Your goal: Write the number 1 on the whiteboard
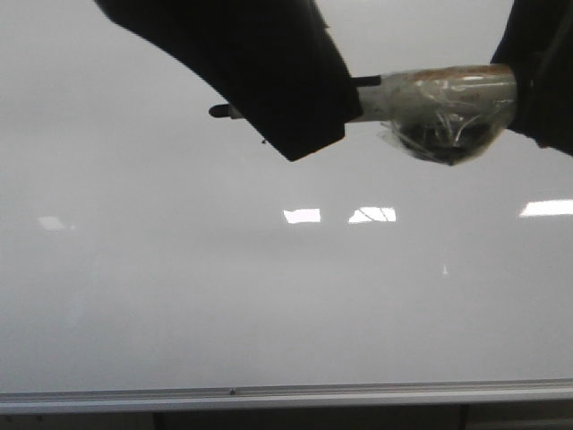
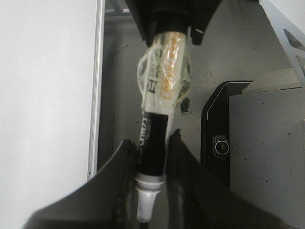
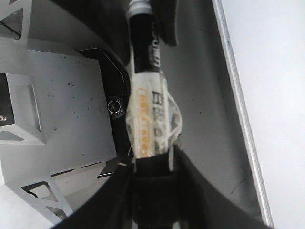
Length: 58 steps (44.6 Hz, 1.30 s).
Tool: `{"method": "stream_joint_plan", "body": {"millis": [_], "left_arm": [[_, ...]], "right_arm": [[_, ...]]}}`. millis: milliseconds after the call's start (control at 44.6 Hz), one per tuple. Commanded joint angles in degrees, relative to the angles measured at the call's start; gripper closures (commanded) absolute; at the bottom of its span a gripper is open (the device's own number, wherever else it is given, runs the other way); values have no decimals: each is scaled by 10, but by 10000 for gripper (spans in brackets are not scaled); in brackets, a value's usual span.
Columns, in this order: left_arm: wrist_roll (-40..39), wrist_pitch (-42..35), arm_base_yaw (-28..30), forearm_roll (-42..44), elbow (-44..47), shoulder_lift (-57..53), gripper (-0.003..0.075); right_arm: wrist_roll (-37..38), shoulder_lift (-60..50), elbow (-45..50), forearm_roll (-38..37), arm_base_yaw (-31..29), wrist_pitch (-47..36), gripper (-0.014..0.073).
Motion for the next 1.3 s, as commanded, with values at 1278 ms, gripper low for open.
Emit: {"method": "stream_joint_plan", "body": {"millis": [1278], "left_arm": [[-336, -432, 588, 49, 255, -186, 739]], "right_arm": [[209, -135, 30, -65, -208, -100, 66]]}}
